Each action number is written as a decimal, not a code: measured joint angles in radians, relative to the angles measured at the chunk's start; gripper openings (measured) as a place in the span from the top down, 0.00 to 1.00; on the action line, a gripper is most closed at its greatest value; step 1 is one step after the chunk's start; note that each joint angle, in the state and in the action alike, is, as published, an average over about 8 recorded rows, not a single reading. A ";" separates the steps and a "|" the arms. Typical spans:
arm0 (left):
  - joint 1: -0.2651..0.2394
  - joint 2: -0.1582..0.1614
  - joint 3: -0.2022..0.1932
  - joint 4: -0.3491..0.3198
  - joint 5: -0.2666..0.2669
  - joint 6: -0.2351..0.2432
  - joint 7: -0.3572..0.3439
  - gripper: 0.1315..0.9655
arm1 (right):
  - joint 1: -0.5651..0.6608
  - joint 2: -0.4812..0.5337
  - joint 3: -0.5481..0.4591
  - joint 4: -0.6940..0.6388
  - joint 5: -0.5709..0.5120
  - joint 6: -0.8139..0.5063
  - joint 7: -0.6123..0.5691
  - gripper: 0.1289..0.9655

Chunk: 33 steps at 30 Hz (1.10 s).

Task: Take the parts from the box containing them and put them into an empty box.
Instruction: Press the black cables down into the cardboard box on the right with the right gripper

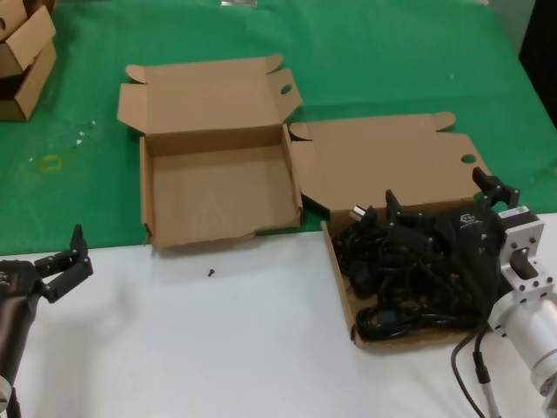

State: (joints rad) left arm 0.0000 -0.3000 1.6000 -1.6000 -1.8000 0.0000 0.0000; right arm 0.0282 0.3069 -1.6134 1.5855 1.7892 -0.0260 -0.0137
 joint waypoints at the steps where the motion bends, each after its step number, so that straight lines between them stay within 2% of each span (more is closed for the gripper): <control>1: 0.000 0.000 0.000 0.000 0.000 0.000 0.000 0.00 | 0.000 0.000 0.000 0.000 0.000 0.000 0.000 0.00; 25: 0.000 0.000 0.000 0.000 0.000 0.000 0.000 0.00 | 0.000 0.000 0.000 0.000 0.000 0.000 0.000 0.00; 33: 0.000 0.000 0.000 0.000 0.000 0.000 0.000 0.07 | -0.002 0.001 -0.004 0.003 -0.003 0.005 -0.002 0.00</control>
State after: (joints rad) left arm 0.0000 -0.3000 1.6000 -1.6000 -1.8000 0.0000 0.0000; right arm 0.0264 0.3079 -1.6175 1.5882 1.7866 -0.0207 -0.0156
